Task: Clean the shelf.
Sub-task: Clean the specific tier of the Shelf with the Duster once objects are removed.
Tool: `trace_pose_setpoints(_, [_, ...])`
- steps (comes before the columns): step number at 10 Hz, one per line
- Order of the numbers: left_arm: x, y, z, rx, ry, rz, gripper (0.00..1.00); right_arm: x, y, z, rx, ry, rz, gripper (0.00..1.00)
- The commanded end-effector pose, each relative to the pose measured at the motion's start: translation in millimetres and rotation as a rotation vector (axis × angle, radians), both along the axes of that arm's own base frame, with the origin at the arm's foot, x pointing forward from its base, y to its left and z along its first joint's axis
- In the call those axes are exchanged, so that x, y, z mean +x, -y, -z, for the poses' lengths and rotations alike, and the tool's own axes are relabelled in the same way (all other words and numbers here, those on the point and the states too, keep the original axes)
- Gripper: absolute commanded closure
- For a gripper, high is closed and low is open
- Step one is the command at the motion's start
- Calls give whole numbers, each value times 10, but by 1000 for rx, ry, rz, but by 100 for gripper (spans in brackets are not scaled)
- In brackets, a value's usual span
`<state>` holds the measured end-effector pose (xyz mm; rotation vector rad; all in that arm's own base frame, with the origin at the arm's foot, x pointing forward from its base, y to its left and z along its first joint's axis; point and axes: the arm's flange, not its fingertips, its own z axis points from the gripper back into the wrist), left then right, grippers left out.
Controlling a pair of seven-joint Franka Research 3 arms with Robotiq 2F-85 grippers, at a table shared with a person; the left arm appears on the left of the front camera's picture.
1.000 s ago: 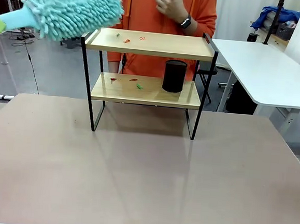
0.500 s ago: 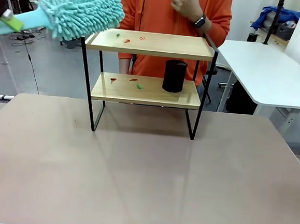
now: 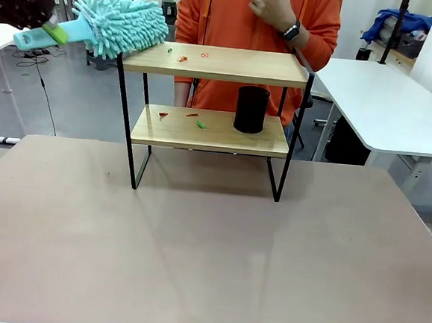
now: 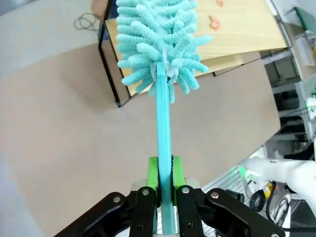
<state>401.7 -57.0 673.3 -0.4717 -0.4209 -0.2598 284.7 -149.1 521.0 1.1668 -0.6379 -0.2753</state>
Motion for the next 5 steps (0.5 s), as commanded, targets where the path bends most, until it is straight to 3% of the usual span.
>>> trace_pose_setpoints(1, [75, 171, -32, 33, -8, -9, 87, 33, -2, -14, 2, 34, -2, 0])
trace_pose_setpoints(5, [79, 568, 59, 72, -19, 157, 87, 33, -2, -14, 2, 34, -2, 0])
